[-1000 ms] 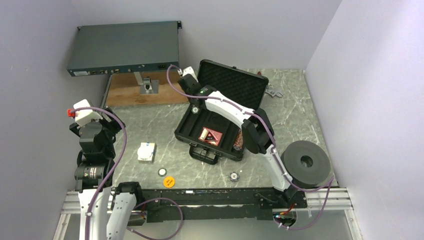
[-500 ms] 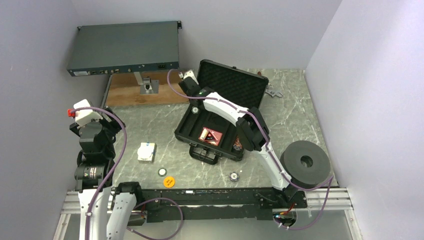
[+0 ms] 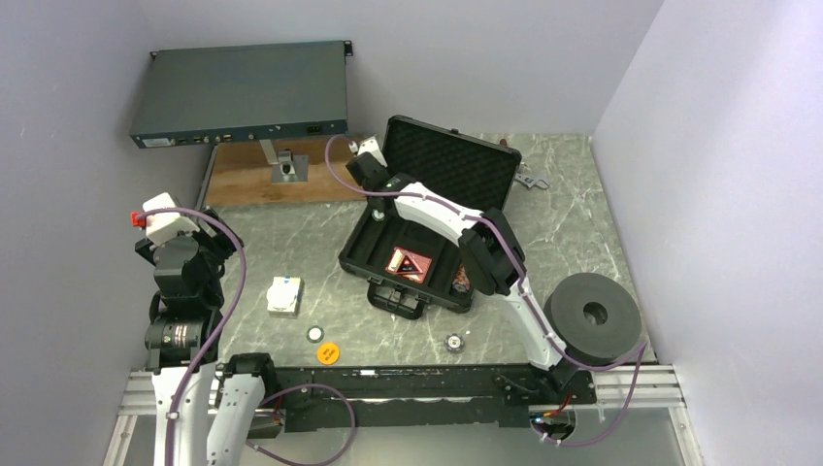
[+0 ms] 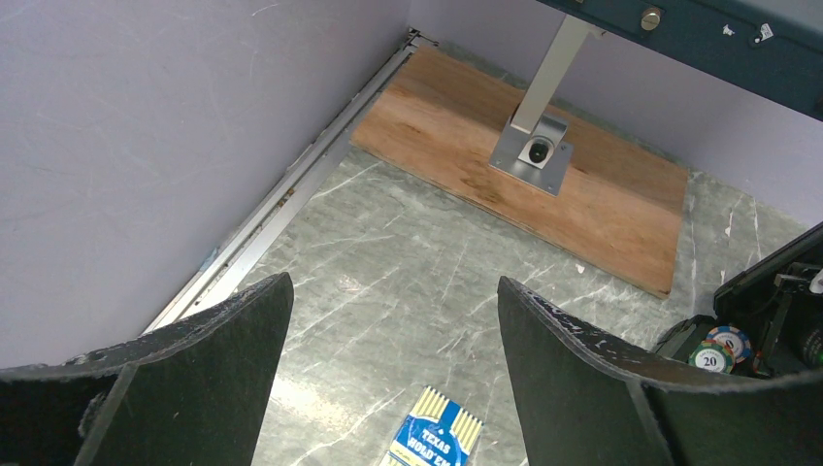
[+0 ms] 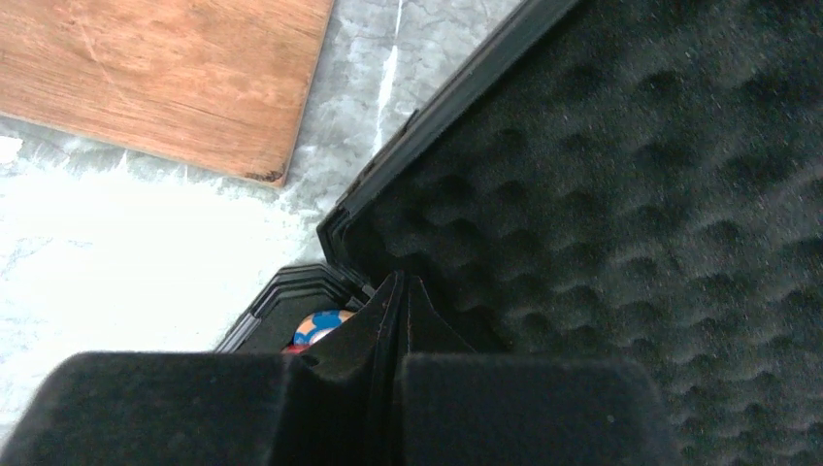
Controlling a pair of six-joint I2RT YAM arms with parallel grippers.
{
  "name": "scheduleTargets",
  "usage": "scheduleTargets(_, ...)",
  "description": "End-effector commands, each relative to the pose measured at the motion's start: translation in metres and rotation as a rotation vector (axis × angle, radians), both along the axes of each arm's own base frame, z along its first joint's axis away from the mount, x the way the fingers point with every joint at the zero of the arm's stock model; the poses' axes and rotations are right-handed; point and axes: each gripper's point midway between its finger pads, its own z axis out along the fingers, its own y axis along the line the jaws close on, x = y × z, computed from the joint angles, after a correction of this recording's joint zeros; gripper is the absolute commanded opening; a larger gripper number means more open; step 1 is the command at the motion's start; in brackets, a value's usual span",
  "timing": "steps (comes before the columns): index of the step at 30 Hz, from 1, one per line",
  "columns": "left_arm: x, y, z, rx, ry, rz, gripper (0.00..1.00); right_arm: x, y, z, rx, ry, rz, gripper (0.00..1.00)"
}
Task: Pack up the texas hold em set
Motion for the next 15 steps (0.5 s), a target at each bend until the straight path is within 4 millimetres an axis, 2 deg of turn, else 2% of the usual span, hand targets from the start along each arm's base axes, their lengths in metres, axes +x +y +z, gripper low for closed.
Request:
scheduleTargets(1, 0.000, 0.000, 0.006, -0.004, -0.021, -0.001, 0.83, -0.034, 0.006, 0.015, 0.024, 0.059, 0.027, 0.00)
scheduleTargets(4, 0.000, 0.000, 0.007, -0.004, -0.024, 0.001, 0.83, -0.039, 0.007, 0.023, 0.049, 0.058, 0.030, 0.00)
scheduleTargets(11, 0.000, 0.001, 0.006, -0.001, -0.021, 0.007, 0.83, -0.047, 0.005, 0.022, 0.035, 0.060, 0.029, 0.00)
scheduleTargets(15, 0.002, 0.002, 0.003, -0.001, -0.011, 0.009, 0.83, -0.044, 0.000, 0.040, 0.024, 0.021, 0.019, 0.00)
